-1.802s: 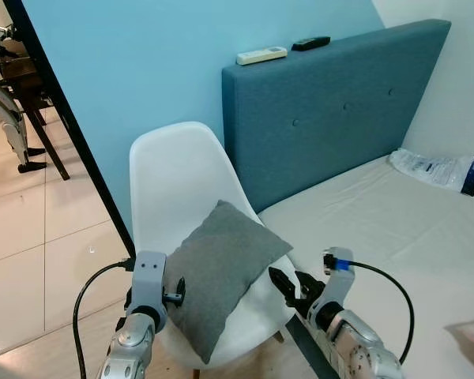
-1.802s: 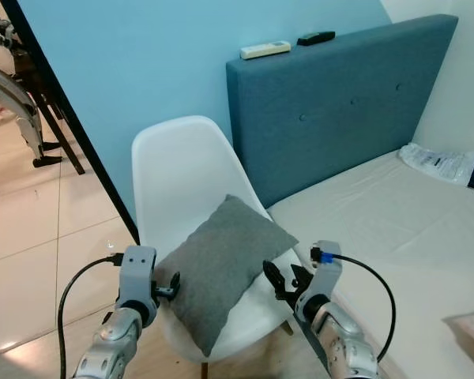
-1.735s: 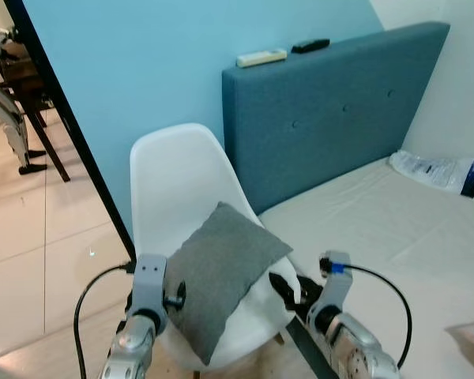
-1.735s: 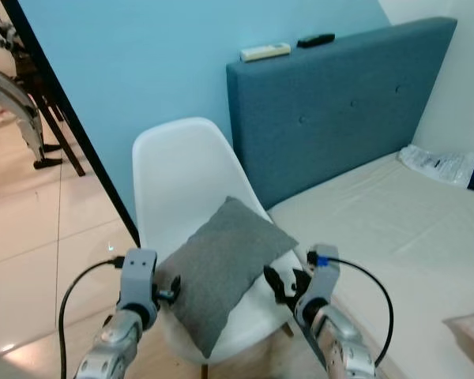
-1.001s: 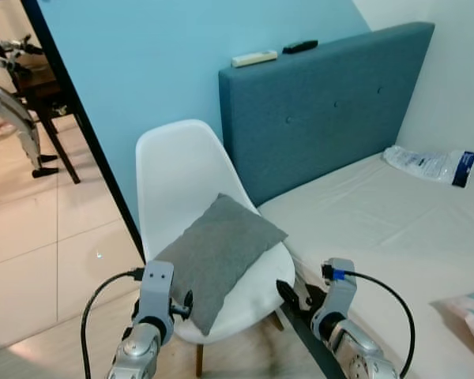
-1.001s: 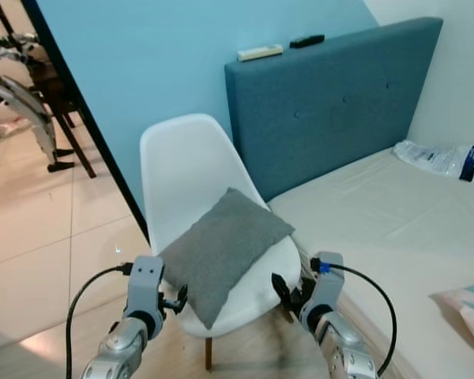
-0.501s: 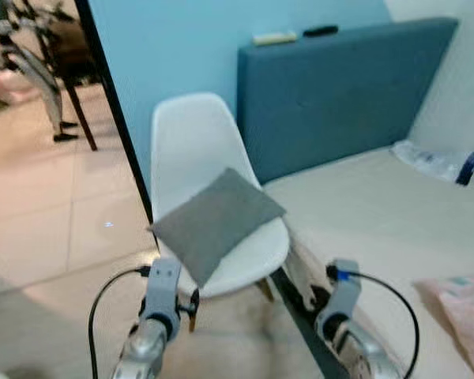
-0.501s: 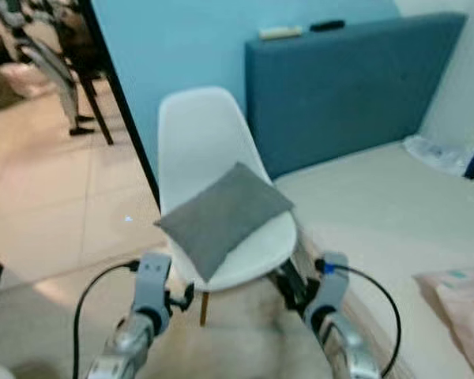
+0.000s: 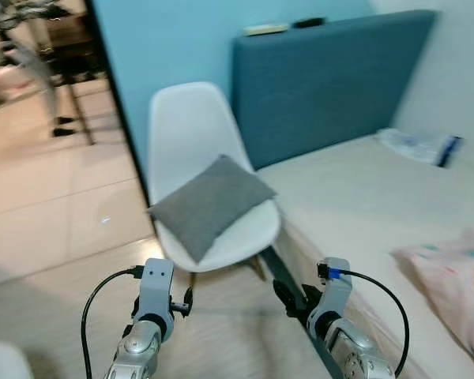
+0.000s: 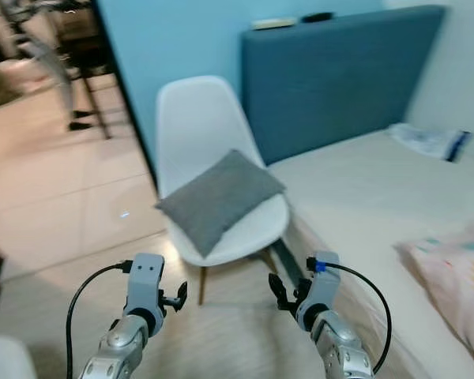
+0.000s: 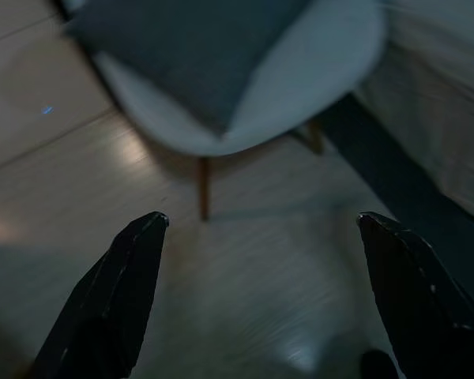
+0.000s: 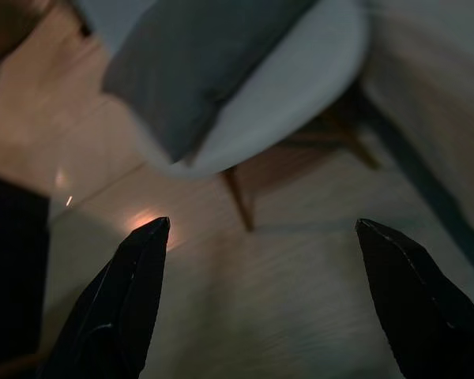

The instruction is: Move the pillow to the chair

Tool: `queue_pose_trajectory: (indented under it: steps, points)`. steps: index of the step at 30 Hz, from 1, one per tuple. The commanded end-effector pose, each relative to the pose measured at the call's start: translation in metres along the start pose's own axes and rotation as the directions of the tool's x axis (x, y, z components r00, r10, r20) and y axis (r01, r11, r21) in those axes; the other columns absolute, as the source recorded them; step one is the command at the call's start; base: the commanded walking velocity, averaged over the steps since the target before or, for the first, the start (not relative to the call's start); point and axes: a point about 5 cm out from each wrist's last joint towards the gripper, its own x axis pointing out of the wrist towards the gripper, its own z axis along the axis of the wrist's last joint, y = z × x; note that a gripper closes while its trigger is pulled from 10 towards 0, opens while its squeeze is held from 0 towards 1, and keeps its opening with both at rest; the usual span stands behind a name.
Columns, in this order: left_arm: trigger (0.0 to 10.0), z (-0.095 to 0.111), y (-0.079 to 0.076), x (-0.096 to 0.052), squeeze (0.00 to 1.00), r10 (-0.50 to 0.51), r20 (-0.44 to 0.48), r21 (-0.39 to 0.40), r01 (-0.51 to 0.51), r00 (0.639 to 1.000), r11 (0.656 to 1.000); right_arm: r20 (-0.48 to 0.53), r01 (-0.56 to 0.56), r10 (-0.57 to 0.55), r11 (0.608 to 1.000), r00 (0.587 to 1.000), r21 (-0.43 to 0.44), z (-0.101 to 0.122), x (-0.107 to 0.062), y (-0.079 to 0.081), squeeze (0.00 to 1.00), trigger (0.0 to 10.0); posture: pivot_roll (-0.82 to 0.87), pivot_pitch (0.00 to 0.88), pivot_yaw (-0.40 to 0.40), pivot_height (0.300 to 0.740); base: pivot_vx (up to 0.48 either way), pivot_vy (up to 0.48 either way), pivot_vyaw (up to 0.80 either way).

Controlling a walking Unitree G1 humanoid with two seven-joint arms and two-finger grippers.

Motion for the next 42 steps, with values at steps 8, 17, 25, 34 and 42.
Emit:
queue_pose_trajectory:
  steps: [8,17,25,34,42]
  points:
    - [10.0,-0.002,0.0,0.001,0.0,-0.008,-0.015,0.013,0.008,1.0,1.0,-0.027,0.034,-0.033,0.999,0.999,0.033,-0.005,0.0,-0.003,0.0,10.0,-0.09,0.069,0.038,0.74,0.0,0.0,-0.76]
    - [10.0,0.001,-0.004,0.005,0.0,-0.032,-0.009,0.033,0.032,0.999,0.999,-0.022,0.089,-0.089,0.996,0.996,0.022,-0.002,0.001,-0.01,0.0,10.0,-0.1,0.057,0.039,0.74,0.0,0.0,-0.76]
    - [10.0,0.01,-0.007,0.014,0.0,-0.035,0.014,0.029,0.035,0.999,0.999,-0.011,0.129,-0.129,0.991,0.992,-0.02,0.008,0.007,-0.016,0.0,10.0,-0.1,0.022,0.028,0.74,0.0,0.0,-0.76]
    - [10.0,0.019,-0.013,0.023,0.0,-0.048,0.037,0.02,0.047,0.998,0.999,0.043,0.149,-0.148,0.988,0.988,-0.031,0.03,0.012,-0.021,0.0,10.0,-0.13,0.0,0.023,0.74,0.0,0.0,-0.76]
    - [10.0,0.023,-0.015,0.027,0.0,-0.058,0.054,0.013,0.058,0.997,0.998,0.073,0.158,-0.154,0.987,0.985,-0.044,0.041,0.015,-0.023,0.0,10.0,-0.14,0.0,0.025,0.74,0.0,0.0,-0.76]
